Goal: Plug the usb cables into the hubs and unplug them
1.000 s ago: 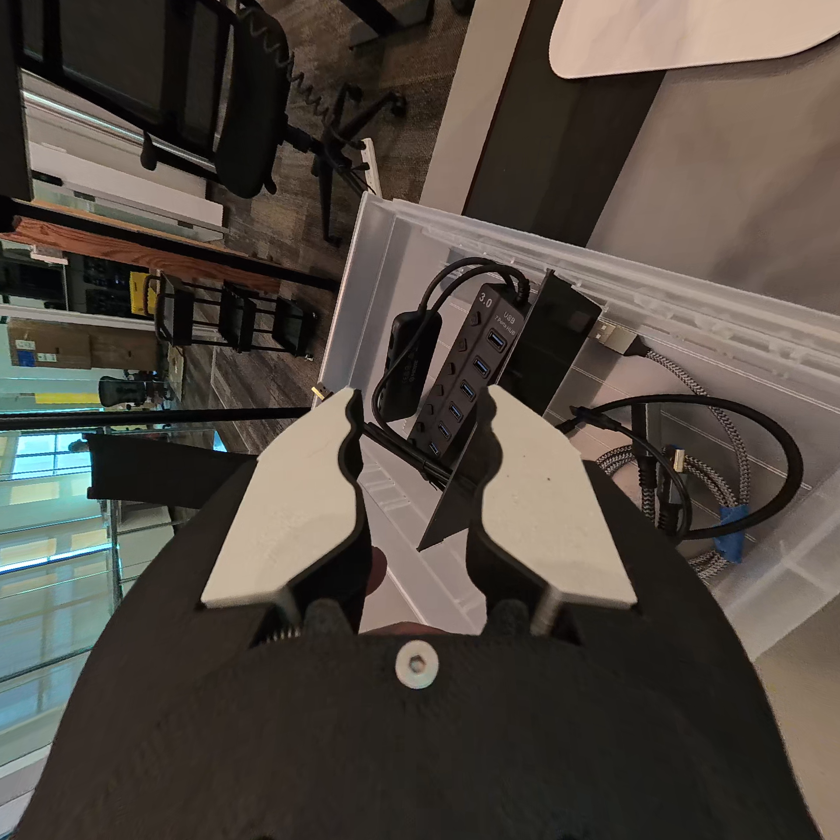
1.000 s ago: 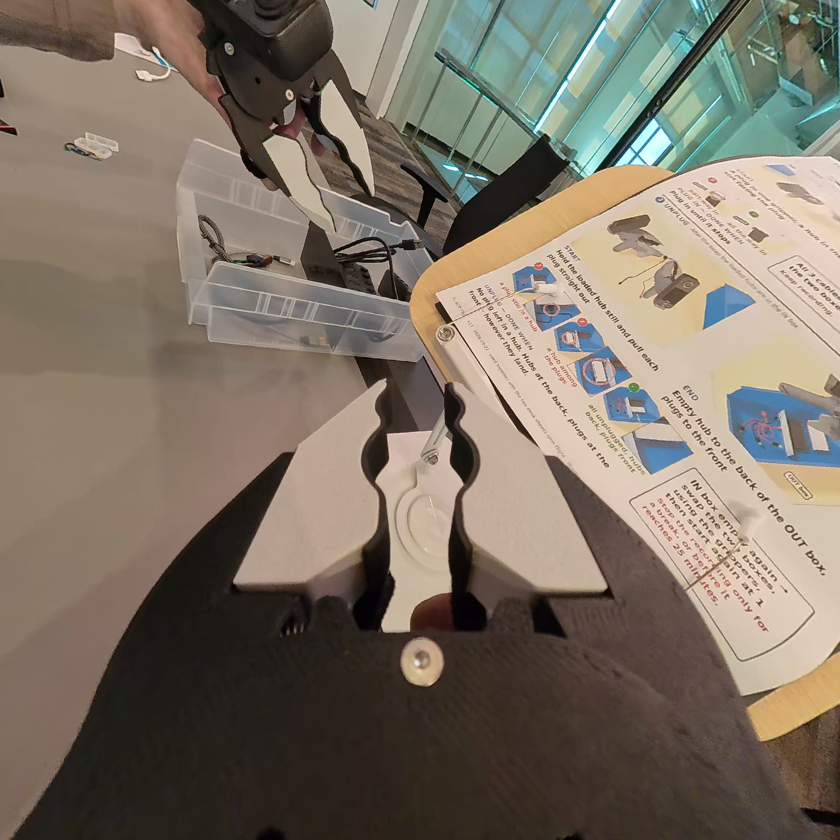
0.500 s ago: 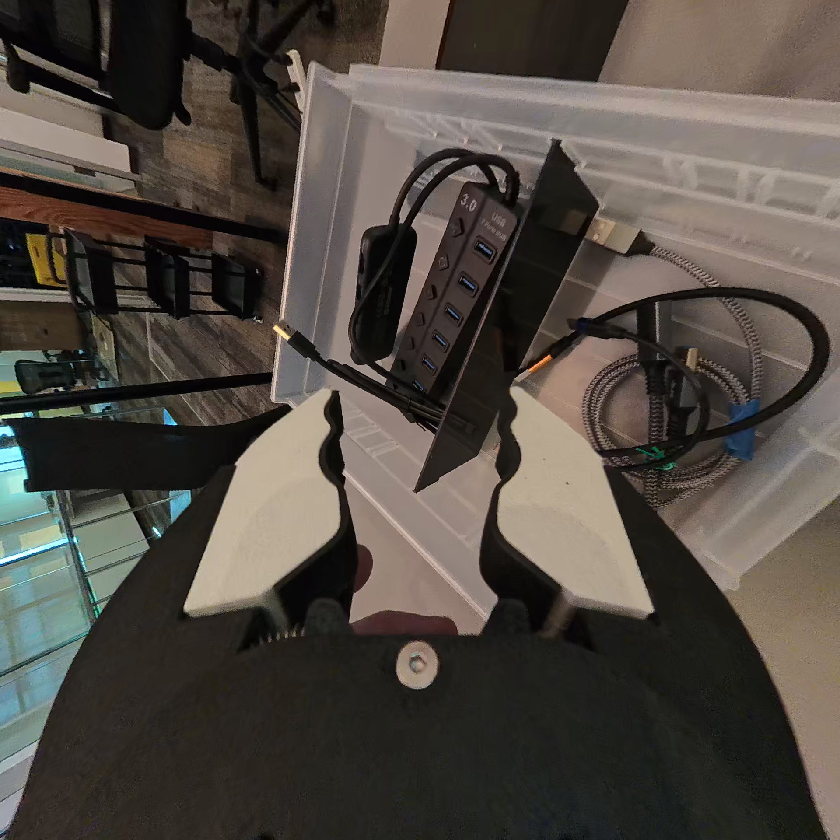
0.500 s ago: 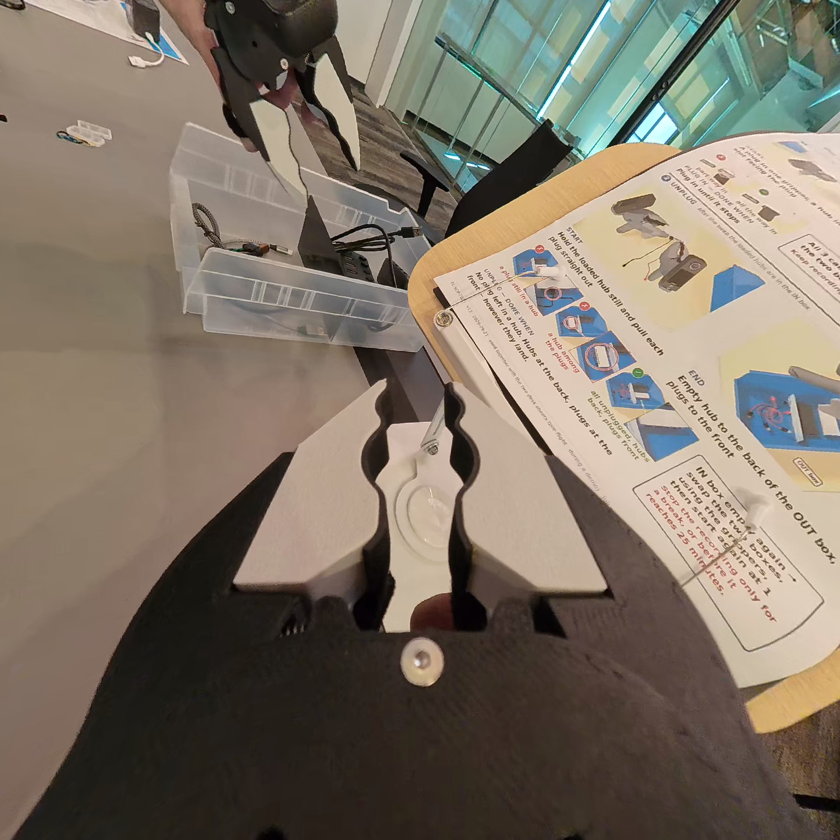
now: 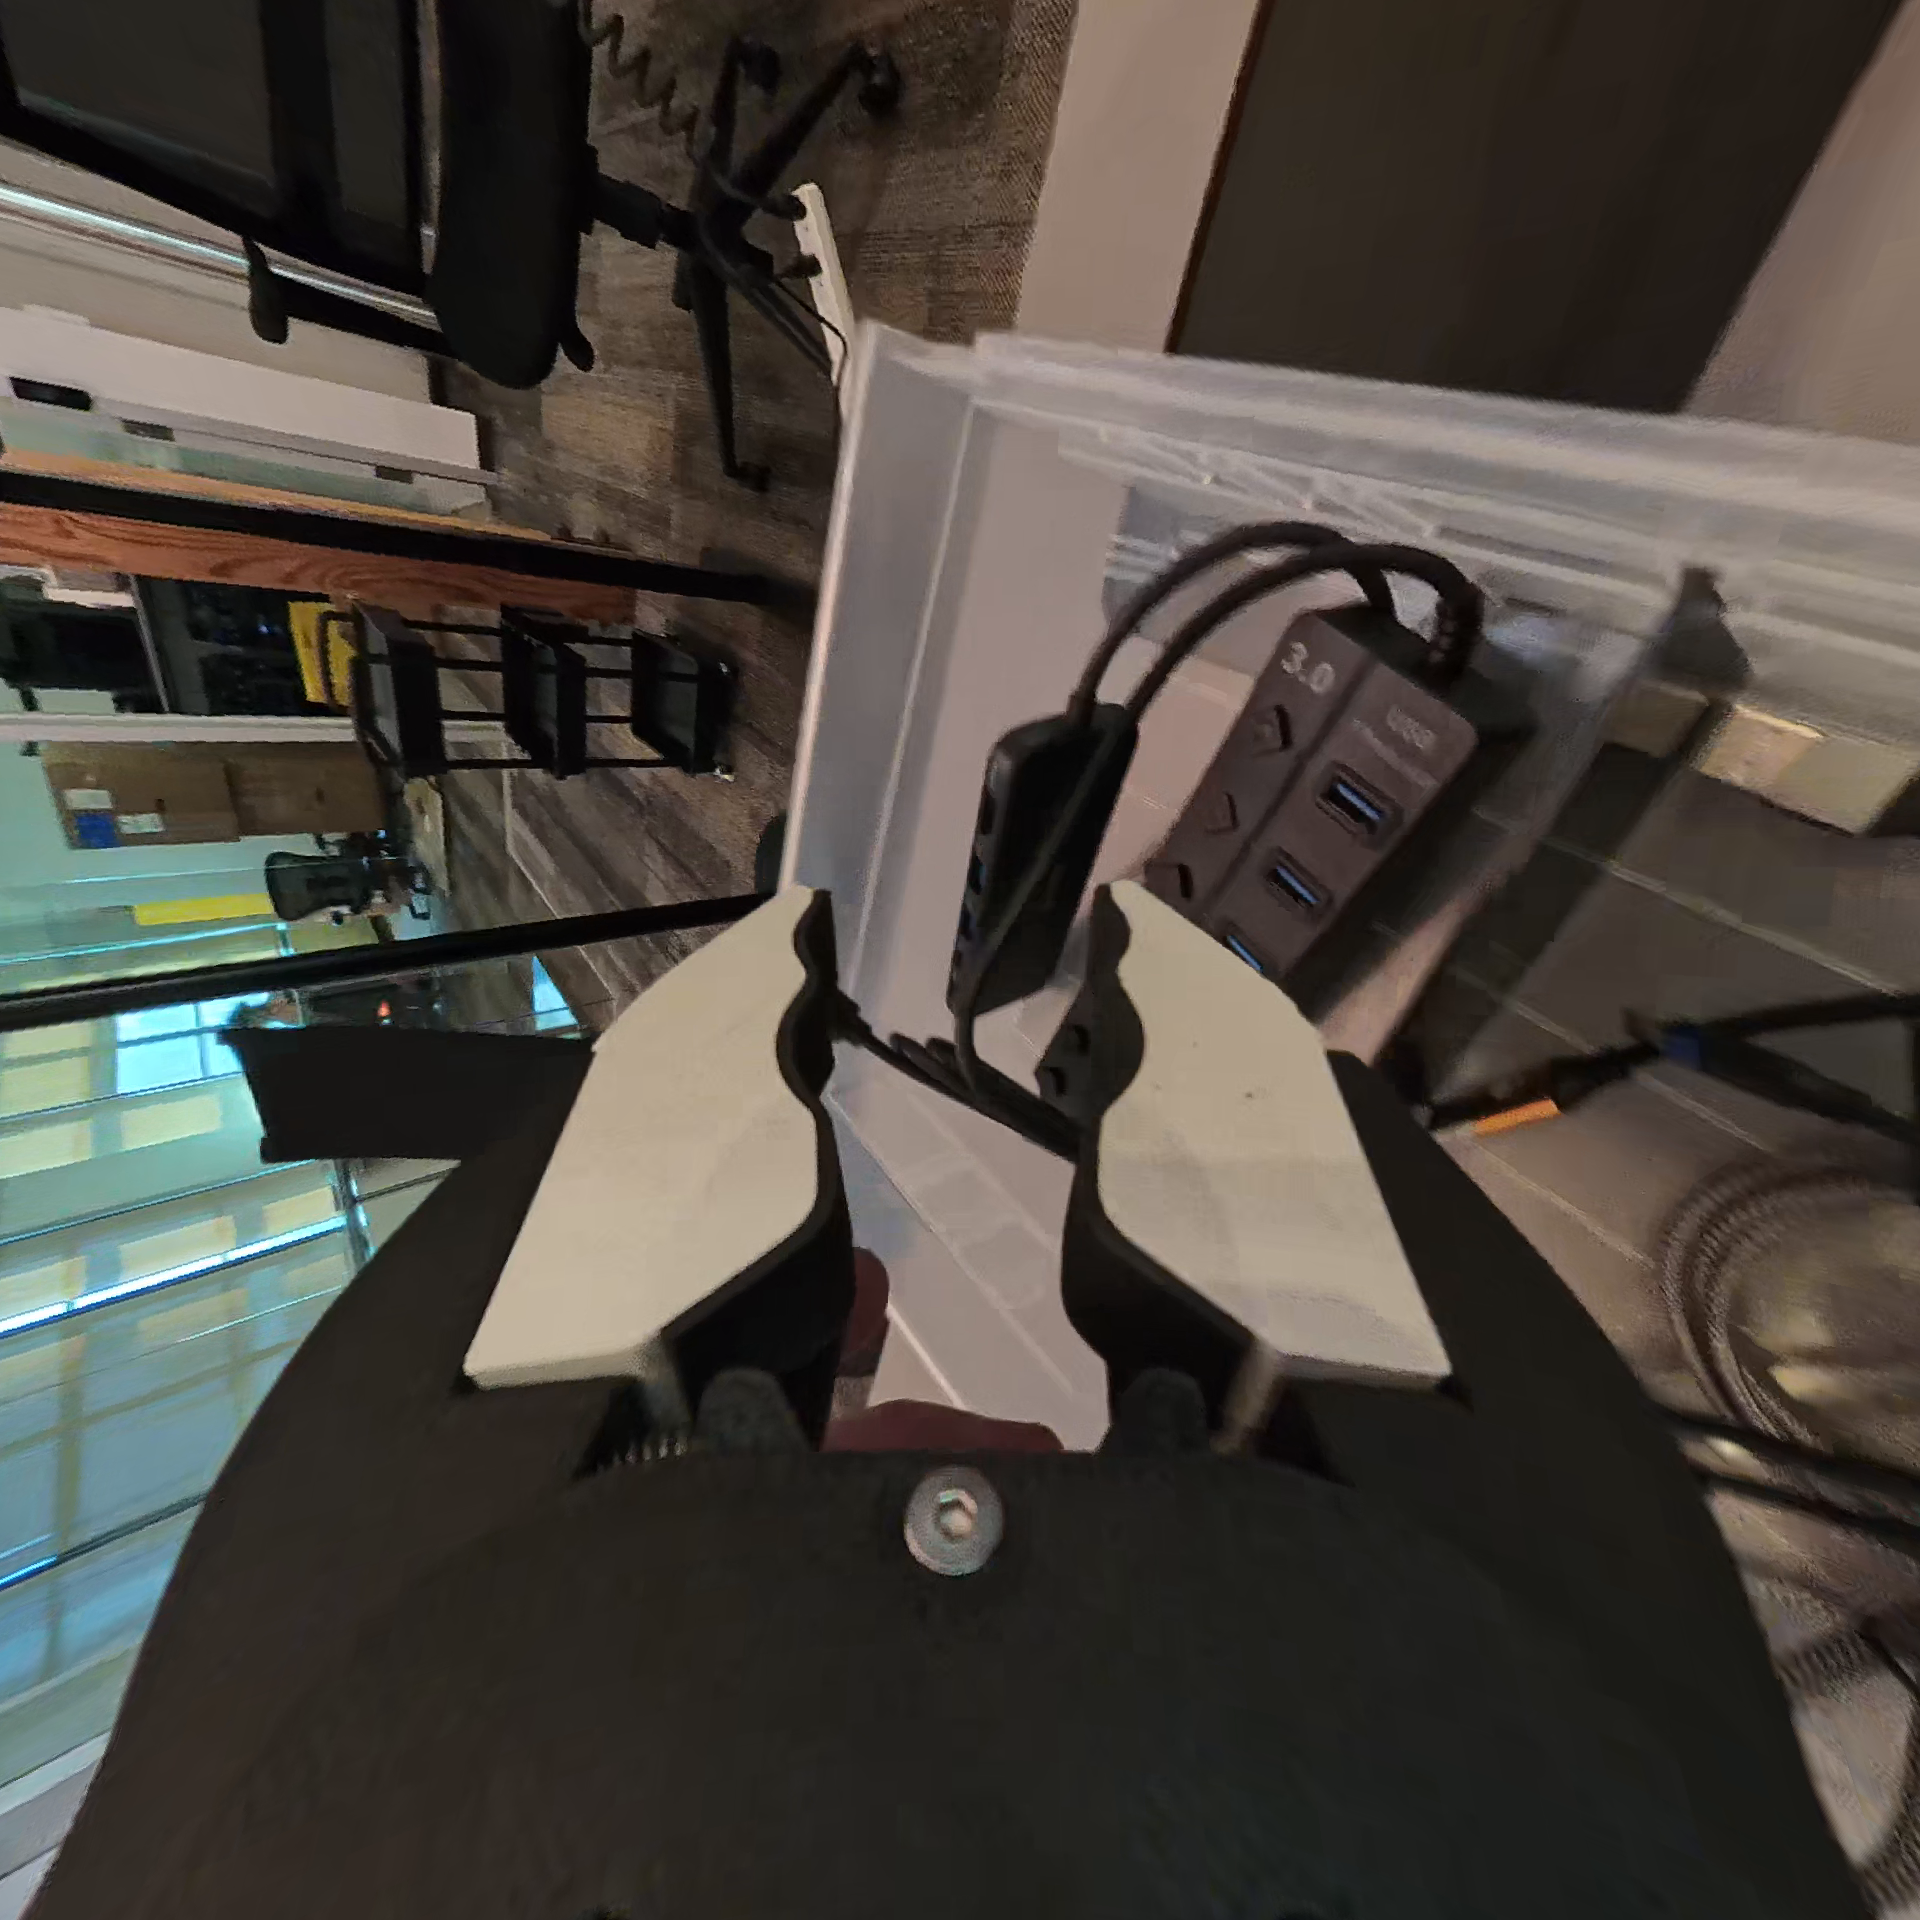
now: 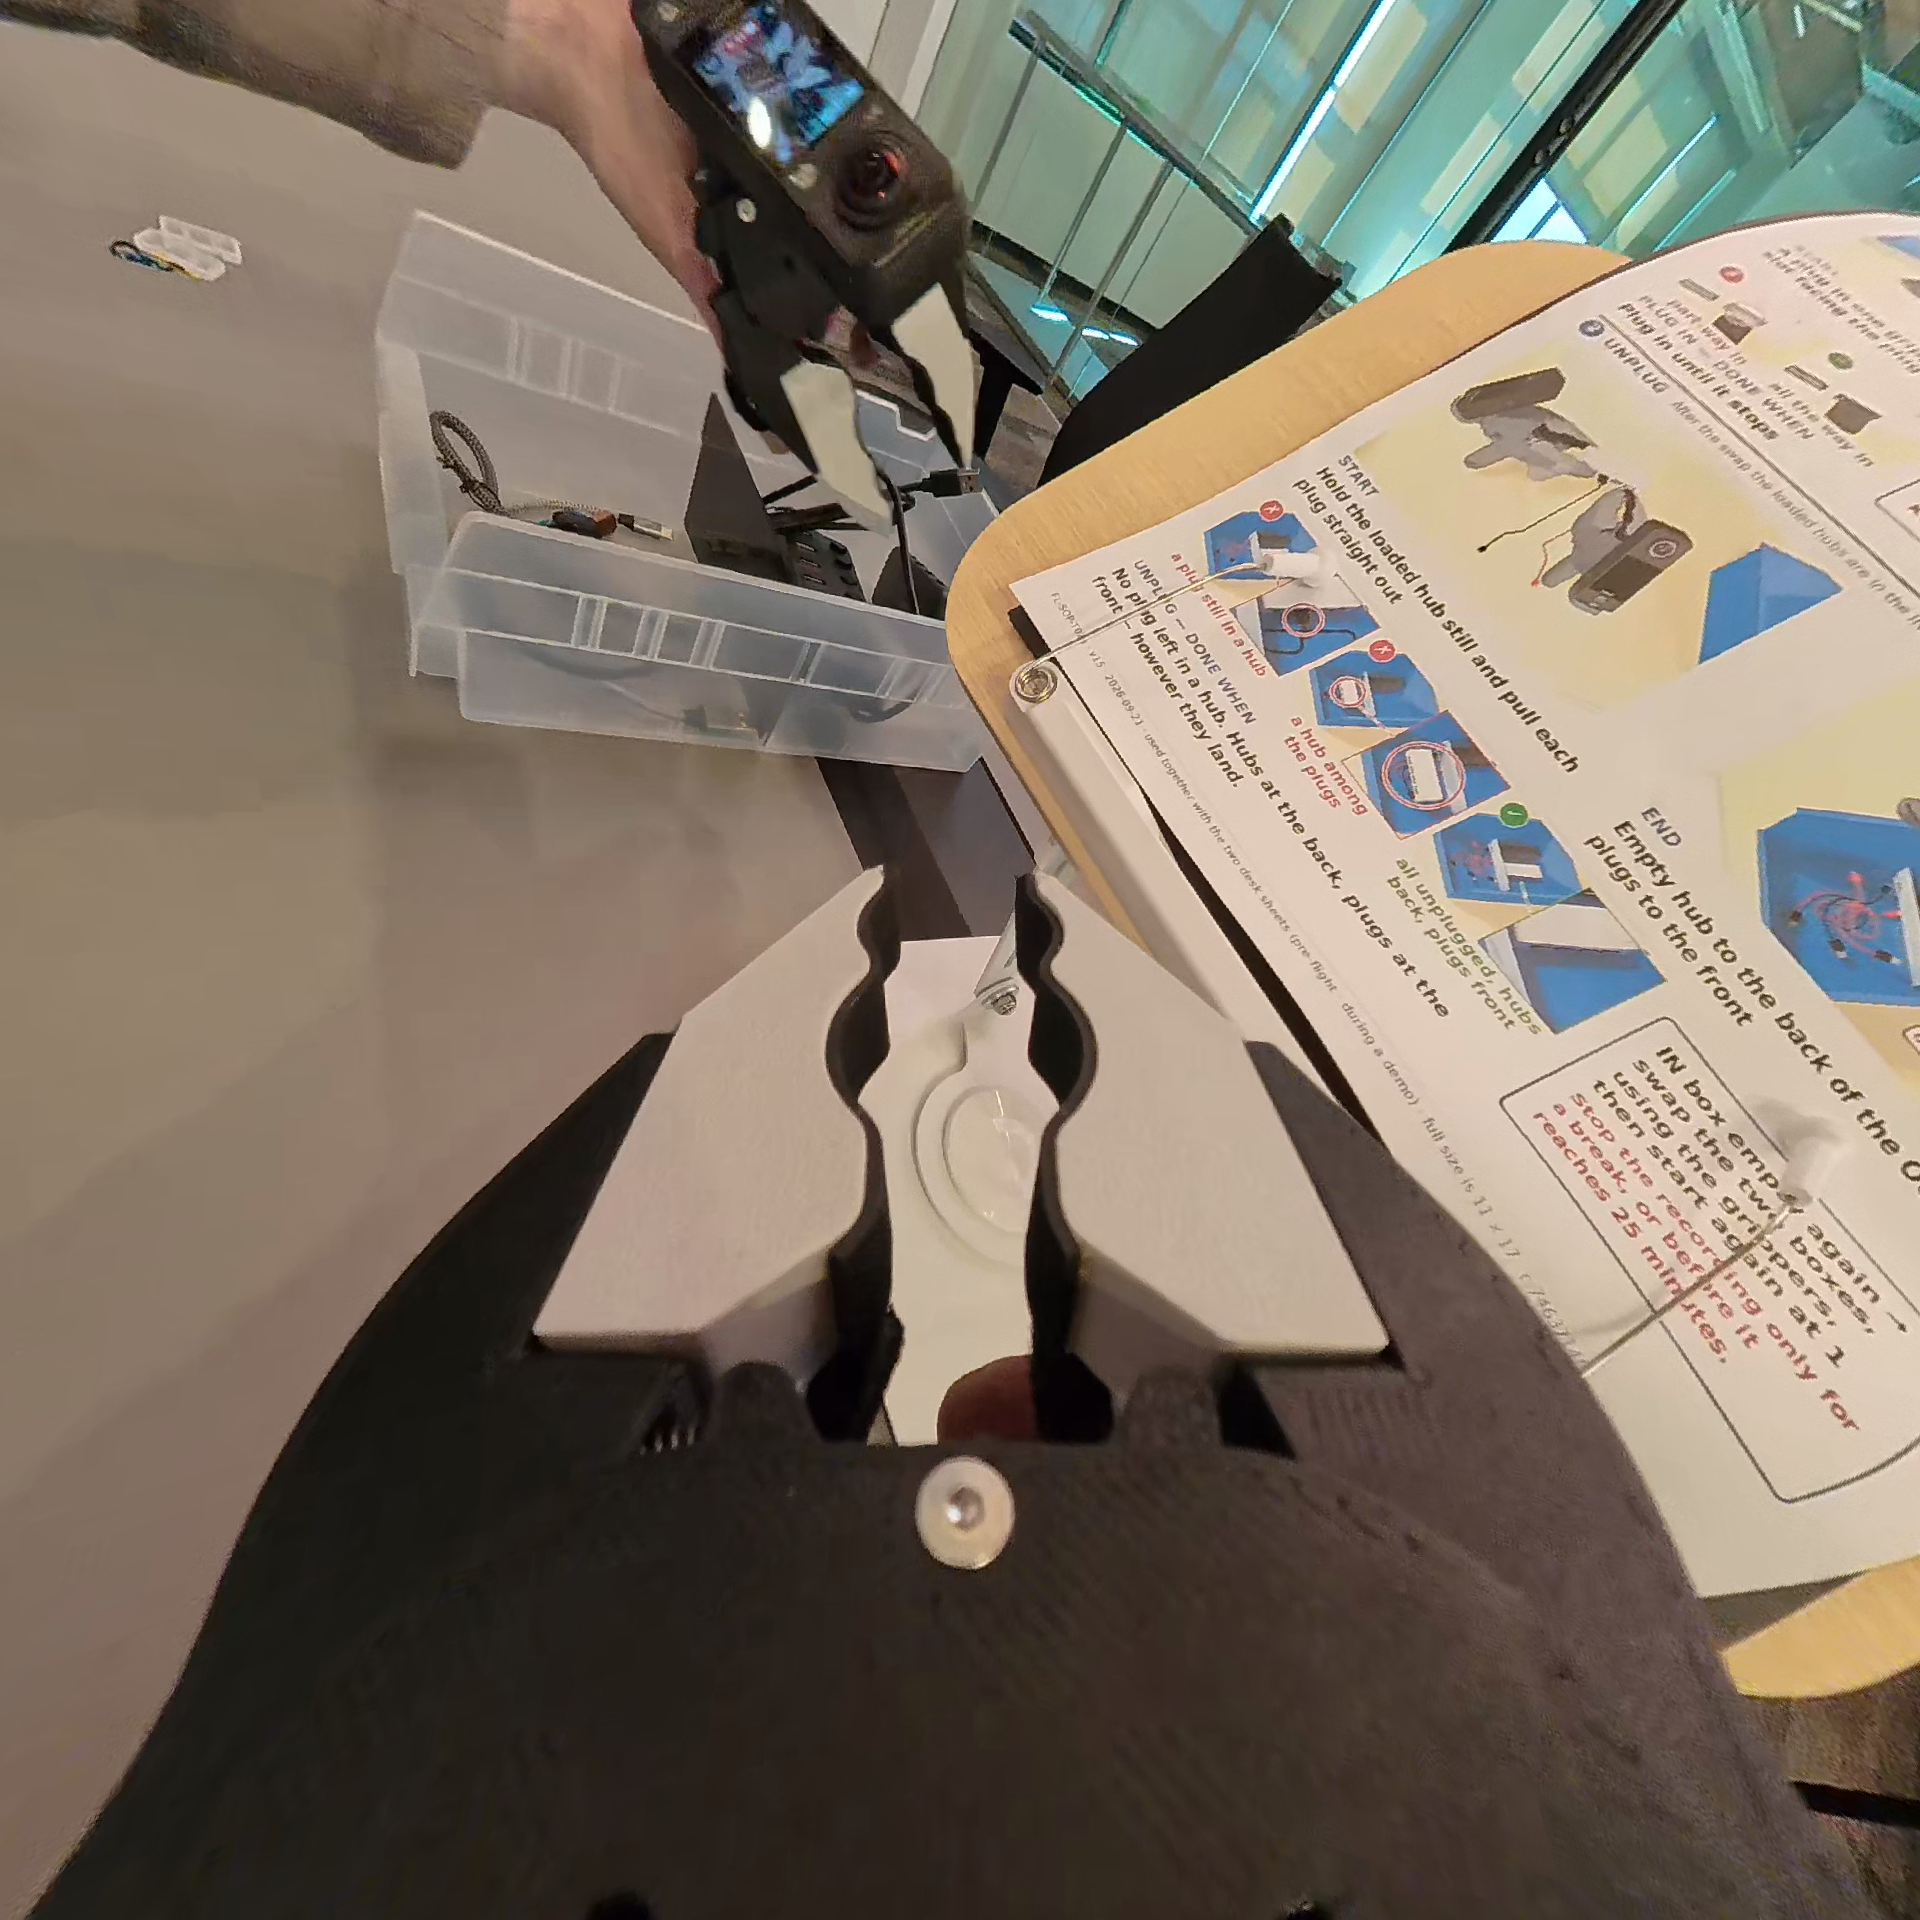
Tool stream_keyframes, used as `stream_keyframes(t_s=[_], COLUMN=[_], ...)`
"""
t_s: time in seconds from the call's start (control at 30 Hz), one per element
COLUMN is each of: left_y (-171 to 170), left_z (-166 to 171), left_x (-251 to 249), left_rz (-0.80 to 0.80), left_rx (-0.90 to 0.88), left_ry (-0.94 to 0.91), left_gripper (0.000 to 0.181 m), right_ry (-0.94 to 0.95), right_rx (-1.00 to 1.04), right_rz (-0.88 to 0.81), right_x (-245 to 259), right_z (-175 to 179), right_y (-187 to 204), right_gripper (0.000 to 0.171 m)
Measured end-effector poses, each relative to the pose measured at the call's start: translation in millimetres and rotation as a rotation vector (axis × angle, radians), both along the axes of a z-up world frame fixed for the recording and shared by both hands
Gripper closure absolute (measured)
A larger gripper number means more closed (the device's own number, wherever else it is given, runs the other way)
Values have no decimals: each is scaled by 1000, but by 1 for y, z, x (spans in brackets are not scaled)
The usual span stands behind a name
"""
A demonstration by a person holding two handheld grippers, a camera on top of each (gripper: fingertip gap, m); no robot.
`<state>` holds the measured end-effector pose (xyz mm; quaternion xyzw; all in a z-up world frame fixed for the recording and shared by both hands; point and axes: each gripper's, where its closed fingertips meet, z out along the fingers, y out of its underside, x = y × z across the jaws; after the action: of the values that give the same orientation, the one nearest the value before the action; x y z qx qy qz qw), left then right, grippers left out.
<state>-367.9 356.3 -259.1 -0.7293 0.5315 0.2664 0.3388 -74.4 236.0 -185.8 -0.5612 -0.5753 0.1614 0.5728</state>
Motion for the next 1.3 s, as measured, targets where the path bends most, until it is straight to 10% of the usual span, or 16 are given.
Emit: stream_keyframes(t_s=[0.77, 1.3], left_y=[43, 34], left_z=[-74, 22], left_x=[22, 8], left_rz=[-86, 3], left_rx=[-329, -5], left_ry=[173, -185], left_gripper=[174, 176], right_ry=[-29, -5], right_rx=[-2, 2], right_rz=[-13, -6], right_x=[1, 2], right_z=[-9, -1], right_y=[5, 2], right_gripper=[151, 151])
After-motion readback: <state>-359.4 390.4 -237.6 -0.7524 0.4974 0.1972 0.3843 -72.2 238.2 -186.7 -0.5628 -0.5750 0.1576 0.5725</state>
